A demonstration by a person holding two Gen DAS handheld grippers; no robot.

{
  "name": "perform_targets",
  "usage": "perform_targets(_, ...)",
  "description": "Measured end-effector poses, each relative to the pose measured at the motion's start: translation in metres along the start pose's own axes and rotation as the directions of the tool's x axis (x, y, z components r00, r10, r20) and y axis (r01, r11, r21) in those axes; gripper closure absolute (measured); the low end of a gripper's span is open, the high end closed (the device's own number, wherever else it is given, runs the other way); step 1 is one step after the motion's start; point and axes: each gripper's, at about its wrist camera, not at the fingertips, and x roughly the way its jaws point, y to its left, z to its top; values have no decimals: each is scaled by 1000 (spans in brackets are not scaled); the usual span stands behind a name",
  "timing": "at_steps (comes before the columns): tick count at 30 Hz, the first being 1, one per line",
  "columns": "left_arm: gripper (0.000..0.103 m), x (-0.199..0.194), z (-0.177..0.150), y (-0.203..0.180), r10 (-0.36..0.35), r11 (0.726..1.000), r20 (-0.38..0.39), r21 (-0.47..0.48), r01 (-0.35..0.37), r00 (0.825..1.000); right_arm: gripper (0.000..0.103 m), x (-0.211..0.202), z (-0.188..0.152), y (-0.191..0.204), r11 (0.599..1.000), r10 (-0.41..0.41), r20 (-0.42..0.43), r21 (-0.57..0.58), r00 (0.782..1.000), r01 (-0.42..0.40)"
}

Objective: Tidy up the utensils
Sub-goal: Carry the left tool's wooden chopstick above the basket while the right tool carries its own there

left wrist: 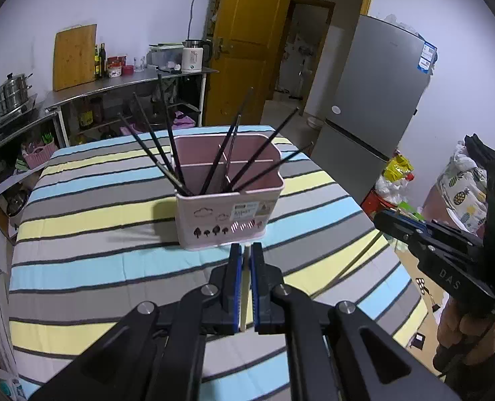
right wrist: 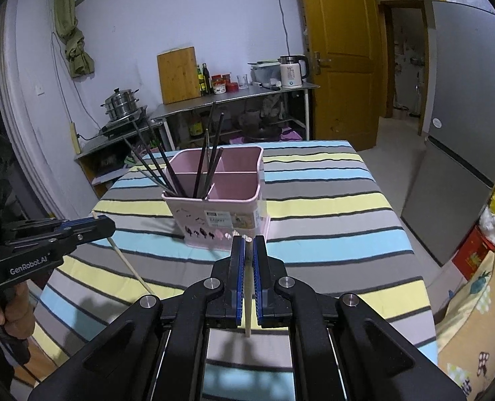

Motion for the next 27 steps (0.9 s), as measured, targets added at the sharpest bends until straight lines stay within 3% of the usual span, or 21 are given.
perform_targets(12,98,-18,-4,8,-15,999,12,-45,16,1000,98,-20,4,8,1000,17,50,6,999,-17)
perform_targets(27,98,-33,41,30,6,996,94,-94,3,996,98,-18,41,19,995,84,150,46,985,-92)
